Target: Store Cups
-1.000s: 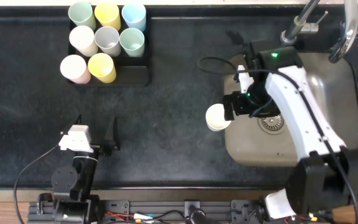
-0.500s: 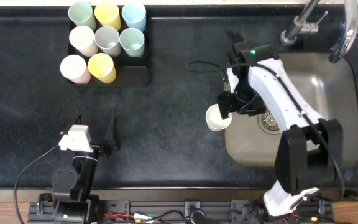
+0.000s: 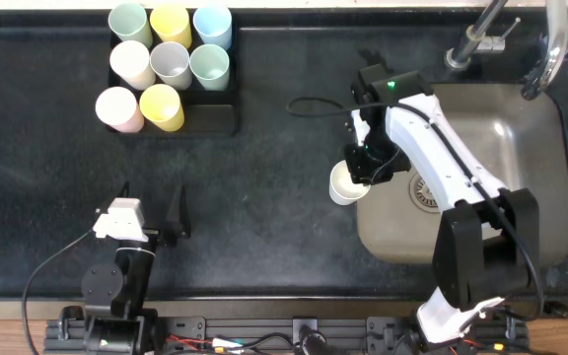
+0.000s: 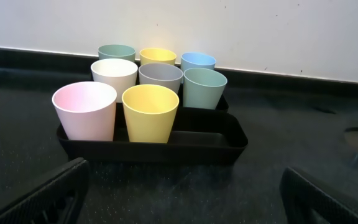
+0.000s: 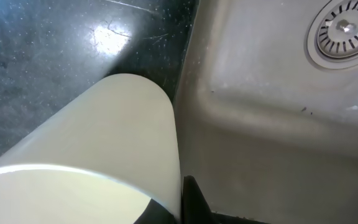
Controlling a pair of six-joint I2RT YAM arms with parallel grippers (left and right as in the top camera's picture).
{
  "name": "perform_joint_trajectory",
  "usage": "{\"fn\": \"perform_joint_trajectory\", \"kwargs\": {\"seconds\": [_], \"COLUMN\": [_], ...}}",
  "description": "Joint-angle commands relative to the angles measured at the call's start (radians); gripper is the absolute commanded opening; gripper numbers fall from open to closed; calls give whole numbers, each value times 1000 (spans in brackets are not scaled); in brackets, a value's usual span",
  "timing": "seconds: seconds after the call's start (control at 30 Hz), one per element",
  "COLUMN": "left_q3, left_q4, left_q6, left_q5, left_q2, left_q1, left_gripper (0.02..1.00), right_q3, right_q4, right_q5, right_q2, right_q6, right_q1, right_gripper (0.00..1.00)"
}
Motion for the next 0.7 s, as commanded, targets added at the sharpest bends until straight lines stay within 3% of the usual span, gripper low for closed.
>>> {"fn": "perform_joint_trajectory", "kwargs": {"seconds": [0.03, 0.23, 0.53, 0.7], "left_q3": [-3, -3, -3, -3], "left_q4": [-1, -1, -1, -1], "left_q6": [-8, -8, -8, -8], "left_q5": [5, 5, 5, 5], "left_q2": [-12, -12, -12, -12], "left_q1": [2, 2, 2, 2], "left_gripper": [1000, 1000, 998, 1000], "right_q3": [11, 104, 541, 630], "right_q4": [25, 51, 65, 195], "right_q5": [-2, -20, -55, -183], "right_q2": [-10, -98, -108, -77], "right_q6": [0, 0, 9, 43], "right_q1": [30, 62, 145, 203], "right_gripper": [42, 42, 40, 40]}}
